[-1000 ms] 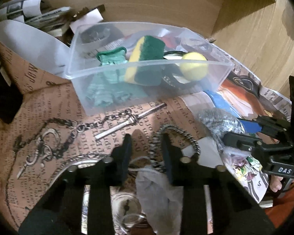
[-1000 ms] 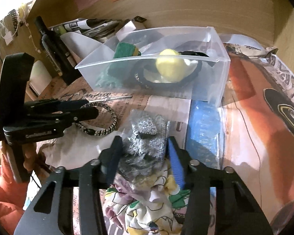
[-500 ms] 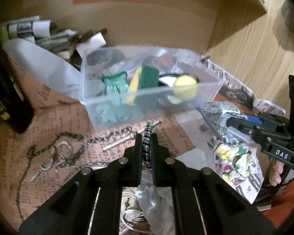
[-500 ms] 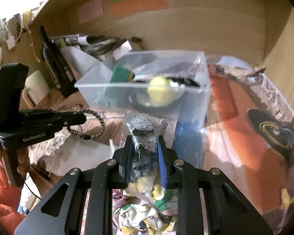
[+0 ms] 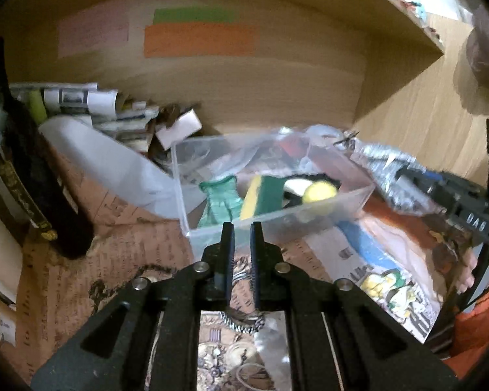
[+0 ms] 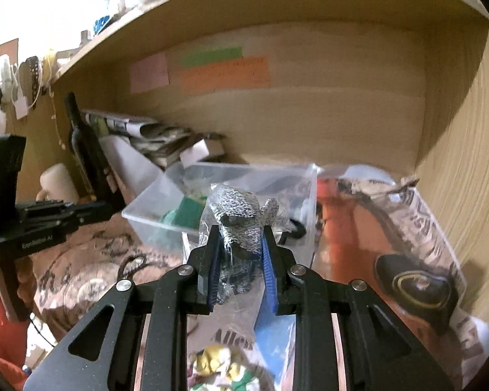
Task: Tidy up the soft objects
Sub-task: 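Grasp the black-and-white beaded bracelet with the left tool while the right tool holds the pouch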
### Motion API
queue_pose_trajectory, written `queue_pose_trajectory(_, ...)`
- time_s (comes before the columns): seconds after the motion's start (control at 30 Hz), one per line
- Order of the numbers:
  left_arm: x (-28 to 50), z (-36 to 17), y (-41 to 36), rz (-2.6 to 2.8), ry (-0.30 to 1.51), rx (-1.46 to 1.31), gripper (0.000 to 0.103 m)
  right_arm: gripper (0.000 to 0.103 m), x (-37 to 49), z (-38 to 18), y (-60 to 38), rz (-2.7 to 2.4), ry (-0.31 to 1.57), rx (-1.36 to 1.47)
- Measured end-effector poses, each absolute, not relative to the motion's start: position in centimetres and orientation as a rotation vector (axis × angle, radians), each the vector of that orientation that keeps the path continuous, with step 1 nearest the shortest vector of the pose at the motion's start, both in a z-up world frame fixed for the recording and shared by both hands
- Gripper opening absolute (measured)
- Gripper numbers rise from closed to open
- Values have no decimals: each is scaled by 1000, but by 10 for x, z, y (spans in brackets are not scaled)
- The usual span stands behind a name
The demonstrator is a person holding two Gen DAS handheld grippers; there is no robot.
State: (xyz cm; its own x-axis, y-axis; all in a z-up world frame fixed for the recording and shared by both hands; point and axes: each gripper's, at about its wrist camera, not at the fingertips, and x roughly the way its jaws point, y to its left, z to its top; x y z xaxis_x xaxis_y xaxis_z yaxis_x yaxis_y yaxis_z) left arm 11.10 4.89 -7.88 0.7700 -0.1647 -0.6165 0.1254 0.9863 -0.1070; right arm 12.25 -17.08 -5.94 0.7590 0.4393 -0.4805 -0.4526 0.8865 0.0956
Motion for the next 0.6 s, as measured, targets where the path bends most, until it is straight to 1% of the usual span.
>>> queue_pose_trajectory(0.03, 113, -83, 52, -152, 693, -66, 12, 21, 123, -58, -171, 486, 511, -26)
queue_pose_trajectory(0.1, 117, -96, 57, -148, 752, -91, 23, 21, 125, -56, -171, 487, 508, -26)
queue_pose_trajectory(0.13, 118, -102, 59, -155, 776, -107, 27, 21, 126, -56, -171, 488, 510, -27)
queue_pose_trajectory(0.2, 121, -113, 60, -168, 819, -131, 44, 21, 128, -56, -170, 484, 513, -33)
queue_pose_trajectory(0.3, 120, -122, 54, -177, 837, -117, 56, 21, 130, -59, -171, 483, 521, -31)
queue_pose_trajectory(0.4, 122, -127, 42, -194, 843, -88, 63, 22, 131, -61, -171, 482, 533, -29)
queue_pose_trajectory(0.6, 132, -148, 34, -160, 898, -65, 63, 22, 134, -69, -172, 480, 559, -29)
